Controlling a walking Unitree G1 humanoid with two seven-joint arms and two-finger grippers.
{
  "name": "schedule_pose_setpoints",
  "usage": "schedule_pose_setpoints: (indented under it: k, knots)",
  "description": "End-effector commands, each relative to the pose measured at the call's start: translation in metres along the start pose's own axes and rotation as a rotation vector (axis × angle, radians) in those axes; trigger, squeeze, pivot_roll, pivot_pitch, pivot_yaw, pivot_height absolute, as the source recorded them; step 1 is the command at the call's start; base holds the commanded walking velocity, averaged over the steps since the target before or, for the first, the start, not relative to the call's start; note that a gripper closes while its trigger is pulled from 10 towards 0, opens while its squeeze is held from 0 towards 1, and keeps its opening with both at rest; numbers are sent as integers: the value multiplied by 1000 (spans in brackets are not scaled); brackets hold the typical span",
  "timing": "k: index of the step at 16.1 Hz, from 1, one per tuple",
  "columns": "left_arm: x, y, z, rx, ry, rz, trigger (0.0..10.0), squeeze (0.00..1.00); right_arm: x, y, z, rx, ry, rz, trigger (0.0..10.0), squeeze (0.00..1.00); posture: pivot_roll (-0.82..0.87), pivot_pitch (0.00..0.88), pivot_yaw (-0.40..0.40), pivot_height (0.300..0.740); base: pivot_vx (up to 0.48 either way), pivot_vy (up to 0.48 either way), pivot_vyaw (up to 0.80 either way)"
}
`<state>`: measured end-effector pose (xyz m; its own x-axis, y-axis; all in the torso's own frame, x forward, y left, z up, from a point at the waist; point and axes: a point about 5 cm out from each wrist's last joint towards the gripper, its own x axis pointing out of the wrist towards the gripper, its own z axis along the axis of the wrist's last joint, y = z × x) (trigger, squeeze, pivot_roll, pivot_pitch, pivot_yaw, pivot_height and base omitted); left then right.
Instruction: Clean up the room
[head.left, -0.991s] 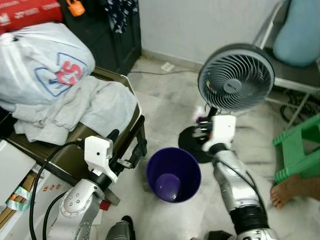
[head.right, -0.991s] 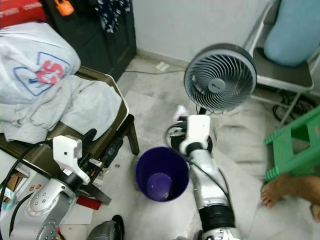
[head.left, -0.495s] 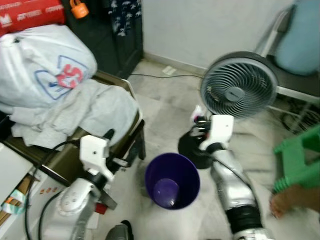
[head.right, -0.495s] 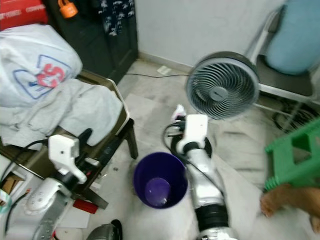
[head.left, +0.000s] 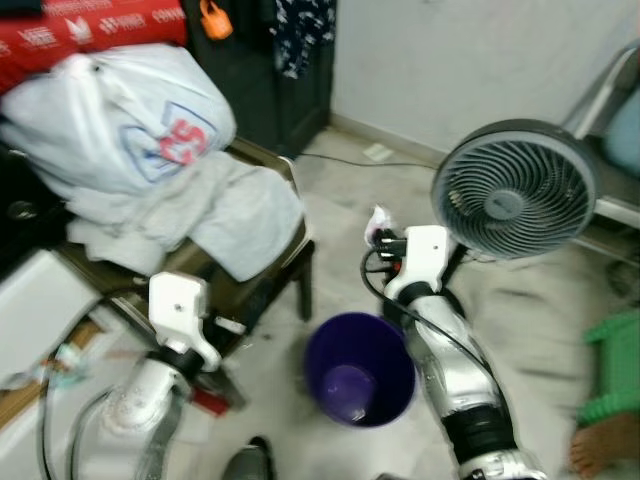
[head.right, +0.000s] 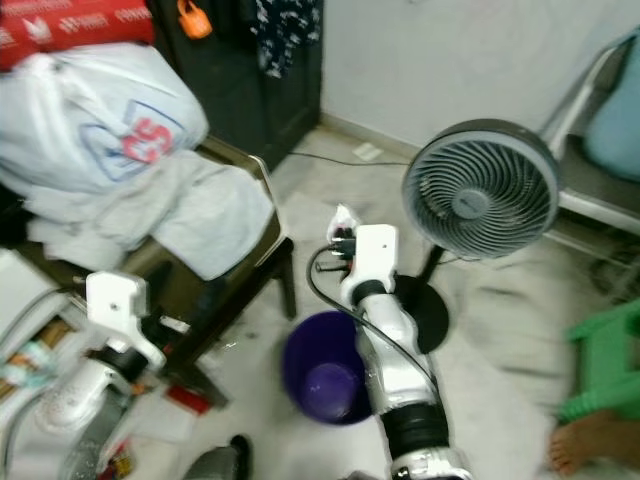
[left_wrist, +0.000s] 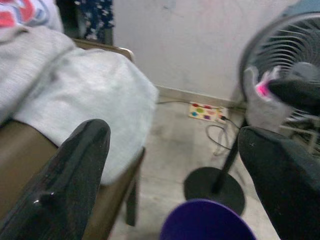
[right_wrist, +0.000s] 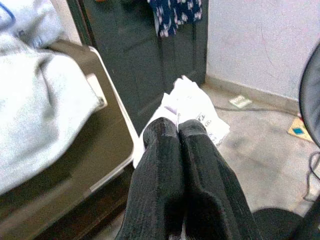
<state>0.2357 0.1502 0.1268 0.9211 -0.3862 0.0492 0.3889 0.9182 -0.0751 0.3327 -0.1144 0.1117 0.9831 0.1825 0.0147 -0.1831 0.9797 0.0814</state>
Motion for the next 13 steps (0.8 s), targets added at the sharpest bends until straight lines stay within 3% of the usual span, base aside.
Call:
schedule_pose_setpoints:
  k: [1,5,6,8,13]
  knots:
    - [-8,2,-1,20,26,-25,10000,0,-3,-13,-11,1,38,-39,10000,0,45,203,-12,740,0,0,0]
    - [-35,6,-3,77,110,-125,10000,0,-9,-29,-29,-25,107,-98,10000,0,98,244,20,740,0,0,0]
    - [-43,4,-1,97,141,-179,10000,0,-14,-39,-39,-42,135,-137,10000,0,118,261,36,740,0,0,0]
    - [-46,-1,3,102,160,-236,10000,0,-22,-49,-54,-45,195,-174,10000,0,135,279,56,740,0,0,0]
    - [-53,-11,12,92,186,-316,10000,0,-42,-57,-85,-70,295,-241,10000,0,176,330,102,740,0,0,0]
